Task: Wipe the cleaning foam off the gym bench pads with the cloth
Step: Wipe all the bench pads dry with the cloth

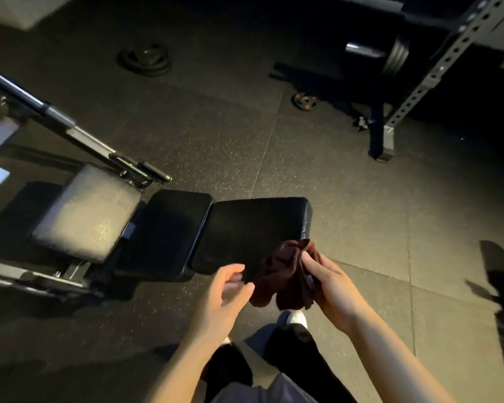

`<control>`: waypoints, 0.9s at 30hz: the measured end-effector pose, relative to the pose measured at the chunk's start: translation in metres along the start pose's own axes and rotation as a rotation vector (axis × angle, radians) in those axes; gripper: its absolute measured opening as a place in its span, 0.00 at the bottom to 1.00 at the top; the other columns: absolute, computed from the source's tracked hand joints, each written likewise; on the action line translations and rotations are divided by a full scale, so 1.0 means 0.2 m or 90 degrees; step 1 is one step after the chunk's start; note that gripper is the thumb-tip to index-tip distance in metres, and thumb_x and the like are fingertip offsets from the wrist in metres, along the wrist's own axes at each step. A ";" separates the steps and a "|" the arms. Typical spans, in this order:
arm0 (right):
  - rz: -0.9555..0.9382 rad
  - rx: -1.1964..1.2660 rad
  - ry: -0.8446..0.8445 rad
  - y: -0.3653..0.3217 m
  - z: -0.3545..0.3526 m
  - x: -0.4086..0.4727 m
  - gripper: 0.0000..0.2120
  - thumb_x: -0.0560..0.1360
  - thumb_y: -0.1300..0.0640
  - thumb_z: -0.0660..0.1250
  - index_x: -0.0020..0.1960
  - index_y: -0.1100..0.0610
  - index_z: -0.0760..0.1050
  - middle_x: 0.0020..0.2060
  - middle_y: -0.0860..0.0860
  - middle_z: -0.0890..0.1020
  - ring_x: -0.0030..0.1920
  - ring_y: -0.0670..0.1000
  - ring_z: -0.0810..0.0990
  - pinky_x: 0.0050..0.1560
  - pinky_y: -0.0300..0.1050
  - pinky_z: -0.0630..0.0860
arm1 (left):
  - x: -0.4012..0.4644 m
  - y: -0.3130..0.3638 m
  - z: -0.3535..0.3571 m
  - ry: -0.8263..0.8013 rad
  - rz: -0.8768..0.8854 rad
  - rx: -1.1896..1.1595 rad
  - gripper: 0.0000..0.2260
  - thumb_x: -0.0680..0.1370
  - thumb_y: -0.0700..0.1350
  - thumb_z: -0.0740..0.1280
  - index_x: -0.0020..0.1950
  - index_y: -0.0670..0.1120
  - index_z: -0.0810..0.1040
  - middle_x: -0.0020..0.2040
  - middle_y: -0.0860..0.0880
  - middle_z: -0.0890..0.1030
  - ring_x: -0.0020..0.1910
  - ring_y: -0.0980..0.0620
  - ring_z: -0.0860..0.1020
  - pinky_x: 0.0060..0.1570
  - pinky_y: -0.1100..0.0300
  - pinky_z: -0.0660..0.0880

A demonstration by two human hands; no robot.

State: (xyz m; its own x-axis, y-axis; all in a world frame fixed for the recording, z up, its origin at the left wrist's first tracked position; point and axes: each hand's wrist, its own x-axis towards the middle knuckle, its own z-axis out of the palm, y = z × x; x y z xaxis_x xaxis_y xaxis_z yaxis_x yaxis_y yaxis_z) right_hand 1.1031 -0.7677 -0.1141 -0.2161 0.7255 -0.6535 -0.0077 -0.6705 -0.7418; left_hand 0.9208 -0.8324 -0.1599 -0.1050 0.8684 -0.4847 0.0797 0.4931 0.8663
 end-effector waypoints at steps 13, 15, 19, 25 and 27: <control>-0.184 -0.026 -0.141 -0.34 -0.70 -0.24 0.19 0.60 0.64 0.74 0.50 0.61 0.75 0.40 0.56 0.80 0.42 0.51 0.79 0.42 0.38 0.76 | 0.05 0.83 0.67 0.011 0.229 -0.012 0.03 0.75 0.42 0.70 0.46 0.42 0.79 0.37 0.49 0.80 0.39 0.55 0.78 0.43 0.61 0.75; -0.220 -0.111 -0.049 -0.39 -0.93 -0.24 0.16 0.61 0.63 0.69 0.49 0.56 0.76 0.38 0.52 0.80 0.40 0.48 0.77 0.40 0.37 0.73 | 0.06 0.97 0.82 0.020 0.272 -0.006 0.02 0.75 0.41 0.70 0.45 0.43 0.80 0.36 0.53 0.80 0.38 0.56 0.78 0.43 0.61 0.74; -0.326 -0.313 0.114 -0.54 -1.35 -0.20 0.03 0.70 0.58 0.69 0.40 0.52 0.77 0.32 0.47 0.80 0.37 0.46 0.76 0.44 0.54 0.77 | 0.10 1.17 1.04 0.076 0.326 0.026 0.02 0.74 0.46 0.70 0.44 0.49 0.80 0.39 0.54 0.81 0.40 0.57 0.79 0.44 0.62 0.76; -0.344 -0.066 0.075 -0.93 -1.61 -0.12 0.05 0.75 0.68 0.64 0.47 0.61 0.77 0.36 0.49 0.81 0.36 0.43 0.79 0.37 0.36 0.76 | 0.27 1.37 1.13 0.207 0.316 0.439 0.07 0.75 0.56 0.68 0.44 0.54 0.77 0.37 0.57 0.80 0.38 0.60 0.78 0.34 0.68 0.70; -0.323 -0.016 0.043 -1.06 -1.64 -0.03 0.05 0.75 0.66 0.64 0.50 0.61 0.77 0.39 0.53 0.80 0.40 0.46 0.79 0.41 0.37 0.75 | 0.36 1.40 1.12 0.149 0.243 0.461 0.08 0.75 0.57 0.67 0.44 0.54 0.77 0.40 0.55 0.81 0.41 0.59 0.78 0.36 0.65 0.70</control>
State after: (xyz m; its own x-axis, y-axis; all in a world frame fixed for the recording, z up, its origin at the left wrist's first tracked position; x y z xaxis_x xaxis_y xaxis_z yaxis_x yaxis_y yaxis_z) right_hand 1.4270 -0.5783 -0.0019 -0.1275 0.9678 -0.2171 -0.0719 -0.2273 -0.9712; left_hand 1.1578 -0.6195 0.0208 -0.1381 0.9880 -0.0685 0.7571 0.1499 0.6358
